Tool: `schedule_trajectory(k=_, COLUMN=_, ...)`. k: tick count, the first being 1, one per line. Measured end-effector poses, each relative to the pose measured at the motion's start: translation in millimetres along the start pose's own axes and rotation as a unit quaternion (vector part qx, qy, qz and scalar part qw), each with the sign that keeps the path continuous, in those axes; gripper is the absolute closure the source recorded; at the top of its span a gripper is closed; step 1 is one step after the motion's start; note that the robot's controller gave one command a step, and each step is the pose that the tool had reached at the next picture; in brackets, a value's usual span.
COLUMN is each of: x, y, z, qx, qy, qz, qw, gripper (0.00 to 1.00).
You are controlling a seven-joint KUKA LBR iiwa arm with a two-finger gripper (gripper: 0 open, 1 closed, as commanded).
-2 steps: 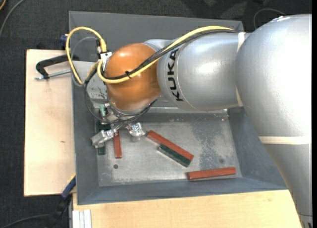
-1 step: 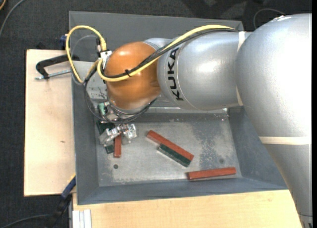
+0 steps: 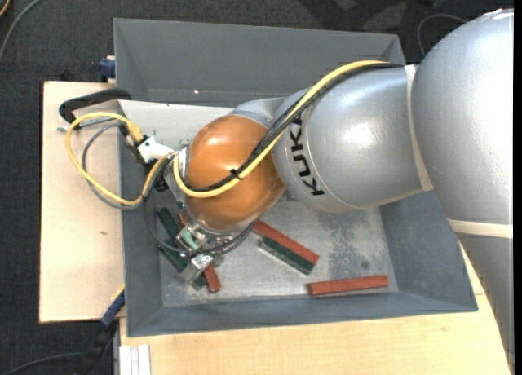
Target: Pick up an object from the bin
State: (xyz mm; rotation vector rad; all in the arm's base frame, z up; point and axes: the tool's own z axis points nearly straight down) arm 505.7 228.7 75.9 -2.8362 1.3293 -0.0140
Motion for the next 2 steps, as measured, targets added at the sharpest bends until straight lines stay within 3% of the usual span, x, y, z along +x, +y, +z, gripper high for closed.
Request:
schedule_trajectory(k=1, x=15.7, y=2.7, z=-123.2, qx=0.000, qy=-0.0014, qz=0.001, qw=1.0000, gripper=1.00)
schedule_trajectory(k=2, x=13.5, y=-0.3, z=-216.4, qx=0.001, qy=-0.0015, qz=0.000, qw=1.0000, gripper=1.00)
